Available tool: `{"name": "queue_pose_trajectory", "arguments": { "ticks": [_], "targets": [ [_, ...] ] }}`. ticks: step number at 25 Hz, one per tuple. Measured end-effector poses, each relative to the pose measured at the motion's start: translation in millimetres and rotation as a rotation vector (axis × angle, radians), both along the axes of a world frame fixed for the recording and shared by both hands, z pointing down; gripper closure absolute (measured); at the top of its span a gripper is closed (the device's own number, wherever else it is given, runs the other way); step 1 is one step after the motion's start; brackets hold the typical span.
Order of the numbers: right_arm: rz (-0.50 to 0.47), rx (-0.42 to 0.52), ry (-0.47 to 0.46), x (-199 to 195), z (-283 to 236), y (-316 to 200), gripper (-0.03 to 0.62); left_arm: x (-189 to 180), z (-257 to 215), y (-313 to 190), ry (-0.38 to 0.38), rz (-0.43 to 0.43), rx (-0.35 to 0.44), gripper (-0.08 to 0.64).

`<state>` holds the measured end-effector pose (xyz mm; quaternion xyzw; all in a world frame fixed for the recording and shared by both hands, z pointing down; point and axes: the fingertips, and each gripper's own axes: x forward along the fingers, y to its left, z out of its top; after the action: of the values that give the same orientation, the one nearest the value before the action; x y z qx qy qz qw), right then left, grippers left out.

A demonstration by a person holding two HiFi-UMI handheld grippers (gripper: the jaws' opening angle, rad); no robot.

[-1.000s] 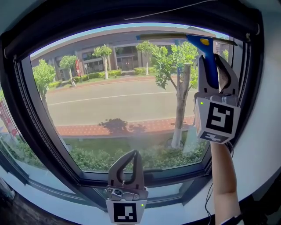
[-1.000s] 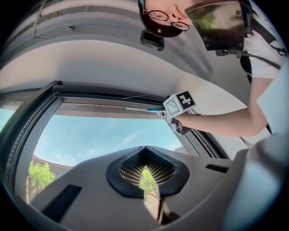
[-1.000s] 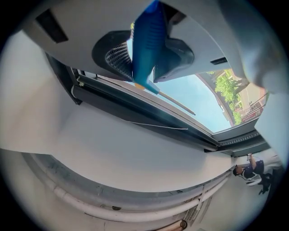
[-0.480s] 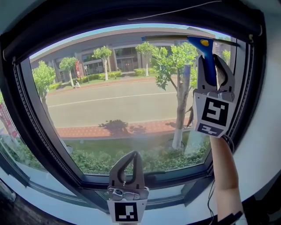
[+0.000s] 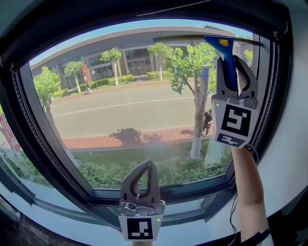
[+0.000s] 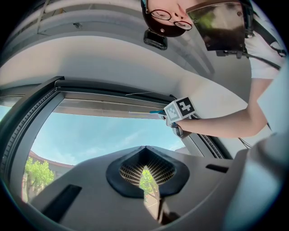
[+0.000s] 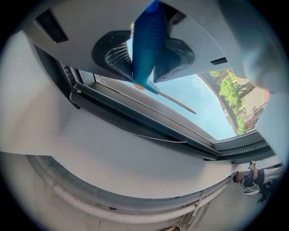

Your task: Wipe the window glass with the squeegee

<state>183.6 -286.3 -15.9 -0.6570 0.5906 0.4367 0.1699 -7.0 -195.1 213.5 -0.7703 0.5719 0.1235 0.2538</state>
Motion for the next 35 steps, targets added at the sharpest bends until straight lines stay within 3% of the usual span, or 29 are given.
{"name": "queue_pose_trajectory", "arguments": {
  "ticks": [35],
  "targets": [
    [0.025, -0.051, 0.007, 1, 56, 1, 0.443, 10, 15, -4, -0.016, 0.036, -0.031, 0.558]
  ]
}}
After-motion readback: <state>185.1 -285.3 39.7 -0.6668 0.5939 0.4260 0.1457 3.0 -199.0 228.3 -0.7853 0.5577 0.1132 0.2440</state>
